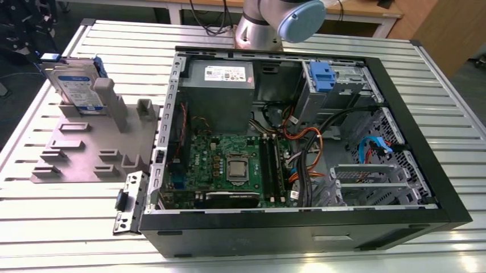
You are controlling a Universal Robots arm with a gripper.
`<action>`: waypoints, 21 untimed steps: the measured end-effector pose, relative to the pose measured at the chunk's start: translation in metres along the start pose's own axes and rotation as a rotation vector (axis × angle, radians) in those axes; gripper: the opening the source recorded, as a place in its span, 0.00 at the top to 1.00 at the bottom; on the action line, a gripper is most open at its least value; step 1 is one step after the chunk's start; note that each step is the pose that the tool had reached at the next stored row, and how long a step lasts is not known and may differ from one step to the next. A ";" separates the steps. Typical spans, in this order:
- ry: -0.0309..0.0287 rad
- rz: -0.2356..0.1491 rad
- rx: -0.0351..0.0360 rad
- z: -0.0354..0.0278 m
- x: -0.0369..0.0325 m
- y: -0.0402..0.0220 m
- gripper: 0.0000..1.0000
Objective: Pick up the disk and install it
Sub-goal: 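Pick up the disk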
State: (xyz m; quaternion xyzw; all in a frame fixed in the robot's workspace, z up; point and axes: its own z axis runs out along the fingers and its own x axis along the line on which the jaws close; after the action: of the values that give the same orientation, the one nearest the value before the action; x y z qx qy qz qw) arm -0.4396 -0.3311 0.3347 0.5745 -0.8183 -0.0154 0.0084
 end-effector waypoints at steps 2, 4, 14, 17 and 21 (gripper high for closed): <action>0.0003 -0.001 -0.0003 0.0001 0.0000 0.0000 0.53; 0.0005 -0.011 -0.0003 0.0004 -0.0001 0.0000 0.53; 0.0044 -0.126 -0.0005 0.0012 -0.0001 0.0000 0.53; 0.0045 -0.127 -0.0006 0.0012 -0.0001 0.0000 0.53; 0.0045 -0.127 -0.0006 0.0012 -0.0001 0.0000 0.53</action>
State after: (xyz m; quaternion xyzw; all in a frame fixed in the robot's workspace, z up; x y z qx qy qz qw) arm -0.4396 -0.3310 0.3335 0.6251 -0.7803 -0.0149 0.0094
